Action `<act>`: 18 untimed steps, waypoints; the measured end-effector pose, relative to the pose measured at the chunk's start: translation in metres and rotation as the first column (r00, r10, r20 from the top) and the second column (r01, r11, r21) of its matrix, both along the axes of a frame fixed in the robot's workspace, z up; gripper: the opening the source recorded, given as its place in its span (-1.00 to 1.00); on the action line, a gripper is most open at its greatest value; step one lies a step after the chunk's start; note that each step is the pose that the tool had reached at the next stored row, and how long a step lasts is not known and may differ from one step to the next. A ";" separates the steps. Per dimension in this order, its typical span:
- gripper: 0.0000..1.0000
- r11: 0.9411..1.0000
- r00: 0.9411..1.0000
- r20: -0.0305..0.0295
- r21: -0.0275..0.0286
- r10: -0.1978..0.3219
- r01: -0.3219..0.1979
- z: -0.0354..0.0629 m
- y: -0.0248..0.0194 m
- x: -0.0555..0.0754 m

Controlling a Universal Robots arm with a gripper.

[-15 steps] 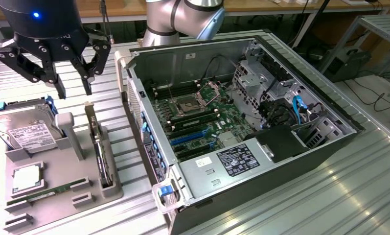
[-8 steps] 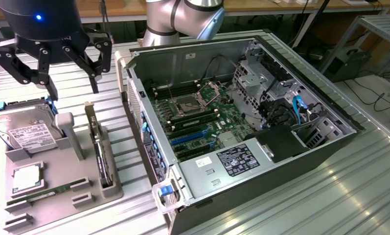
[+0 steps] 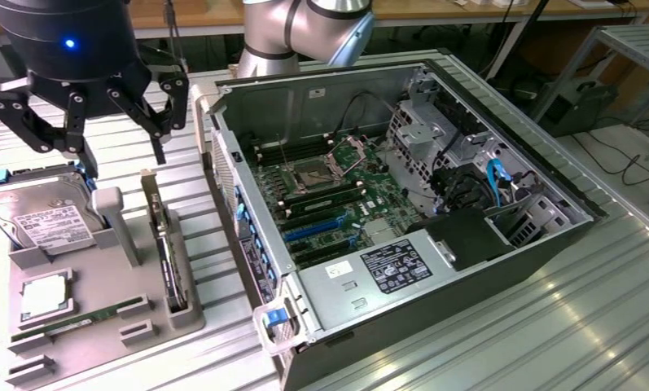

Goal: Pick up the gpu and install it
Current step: 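Pick up the gpu and move the gpu toward the slot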

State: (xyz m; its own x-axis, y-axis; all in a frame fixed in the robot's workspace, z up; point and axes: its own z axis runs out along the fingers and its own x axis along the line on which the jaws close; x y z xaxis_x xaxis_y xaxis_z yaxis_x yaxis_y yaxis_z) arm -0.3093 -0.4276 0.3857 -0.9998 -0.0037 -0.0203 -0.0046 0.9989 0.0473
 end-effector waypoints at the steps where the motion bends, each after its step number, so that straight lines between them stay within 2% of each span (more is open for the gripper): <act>1: 0.33 1.000 1.000 0.000 0.000 0.000 0.000 0.0000 -0.0001 0.000; 8: 0.33 1.000 1.000 0.000 0.000 0.000 0.000 -0.0019 -0.0005 0.000; 18: 0.33 1.000 1.000 0.000 0.000 0.000 0.000 -0.0203 -0.0012 0.000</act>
